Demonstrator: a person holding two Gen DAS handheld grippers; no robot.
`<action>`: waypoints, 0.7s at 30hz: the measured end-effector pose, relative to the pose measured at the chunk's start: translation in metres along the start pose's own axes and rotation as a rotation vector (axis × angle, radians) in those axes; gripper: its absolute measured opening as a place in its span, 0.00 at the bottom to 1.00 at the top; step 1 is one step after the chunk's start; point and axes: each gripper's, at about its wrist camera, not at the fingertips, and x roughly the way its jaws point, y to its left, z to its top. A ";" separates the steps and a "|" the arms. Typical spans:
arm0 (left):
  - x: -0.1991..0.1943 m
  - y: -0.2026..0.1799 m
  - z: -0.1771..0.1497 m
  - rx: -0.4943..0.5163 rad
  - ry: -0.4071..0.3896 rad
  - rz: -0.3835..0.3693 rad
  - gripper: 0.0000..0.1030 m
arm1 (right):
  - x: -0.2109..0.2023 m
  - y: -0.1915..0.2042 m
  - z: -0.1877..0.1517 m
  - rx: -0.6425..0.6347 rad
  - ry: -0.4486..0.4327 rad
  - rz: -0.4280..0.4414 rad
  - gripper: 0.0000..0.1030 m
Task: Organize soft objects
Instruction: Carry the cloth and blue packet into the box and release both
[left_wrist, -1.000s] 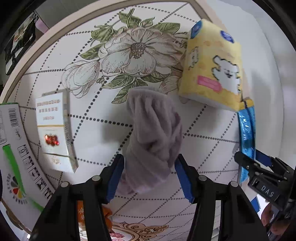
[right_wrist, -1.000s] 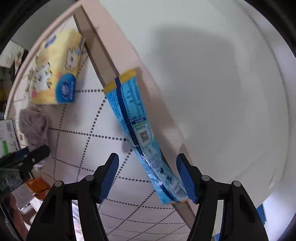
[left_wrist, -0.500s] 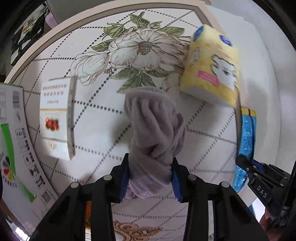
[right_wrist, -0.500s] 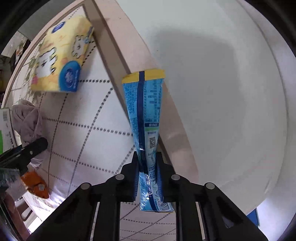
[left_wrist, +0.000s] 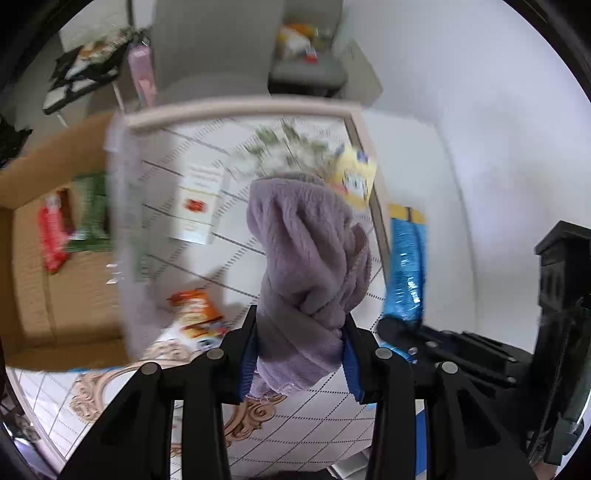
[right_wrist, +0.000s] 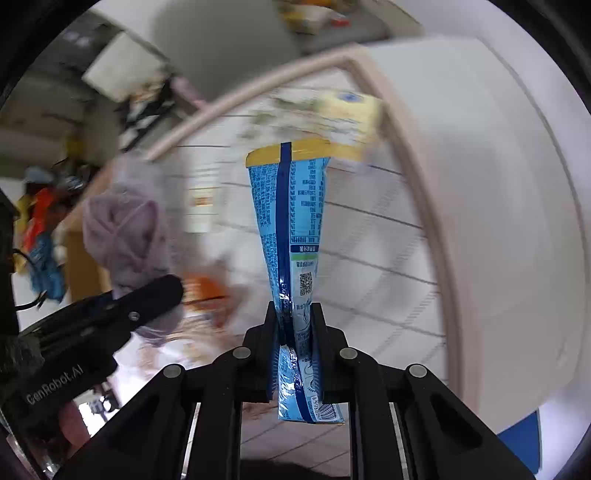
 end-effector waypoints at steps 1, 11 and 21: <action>-0.019 0.008 0.002 -0.005 -0.021 -0.004 0.35 | -0.007 0.016 -0.001 -0.025 -0.010 0.016 0.15; -0.137 0.139 -0.004 -0.113 -0.191 0.072 0.35 | -0.024 0.222 -0.007 -0.246 -0.035 0.112 0.15; -0.105 0.280 0.022 -0.276 -0.095 0.108 0.35 | 0.066 0.334 0.024 -0.338 0.019 -0.018 0.15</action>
